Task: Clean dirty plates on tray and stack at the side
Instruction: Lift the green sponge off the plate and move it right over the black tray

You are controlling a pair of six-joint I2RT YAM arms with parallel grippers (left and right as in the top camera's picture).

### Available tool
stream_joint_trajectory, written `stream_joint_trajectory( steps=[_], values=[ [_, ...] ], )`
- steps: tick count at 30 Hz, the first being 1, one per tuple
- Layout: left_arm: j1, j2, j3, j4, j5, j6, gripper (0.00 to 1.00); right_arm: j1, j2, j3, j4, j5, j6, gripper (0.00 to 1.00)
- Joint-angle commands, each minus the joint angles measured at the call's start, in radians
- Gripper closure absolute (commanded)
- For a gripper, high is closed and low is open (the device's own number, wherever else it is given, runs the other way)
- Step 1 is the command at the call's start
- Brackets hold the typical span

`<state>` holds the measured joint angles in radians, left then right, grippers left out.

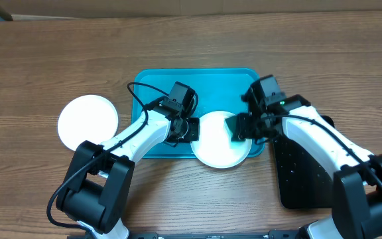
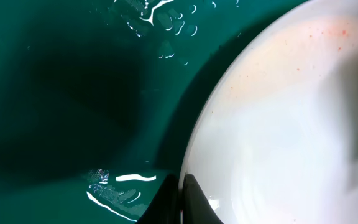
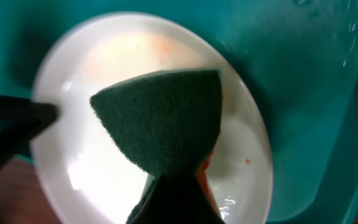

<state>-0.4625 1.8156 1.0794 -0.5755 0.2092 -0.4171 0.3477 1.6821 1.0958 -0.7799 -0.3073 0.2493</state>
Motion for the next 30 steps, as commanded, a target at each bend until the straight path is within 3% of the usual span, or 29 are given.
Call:
stream_joint_trajectory(
  steps=[1, 8, 17, 24, 30],
  values=[
    [0.005, -0.016, -0.005, 0.000, -0.010, -0.013, 0.96, 0.000, -0.093, 0.115, -0.031, -0.007, -0.020, 0.96],
    [0.005, -0.016, -0.005, 0.000, -0.010, -0.013, 0.96, -0.016, -0.122, 0.149, -0.090, 0.054, -0.016, 0.96],
    [0.005, -0.016, -0.005, 0.000, -0.010, -0.013, 0.96, -0.016, -0.122, 0.149, -0.268, 0.345, 0.116, 0.96],
    [0.005, -0.016, -0.005, 0.001, -0.010, -0.013, 0.96, 0.014, -0.120, 0.138, -0.327, 0.294, -0.011, 0.91],
    [0.005, -0.016, -0.005, 0.001, -0.010, -0.013, 0.96, 0.023, -0.120, 0.134, -0.350, 0.450, 0.081, 0.95]
  ],
)
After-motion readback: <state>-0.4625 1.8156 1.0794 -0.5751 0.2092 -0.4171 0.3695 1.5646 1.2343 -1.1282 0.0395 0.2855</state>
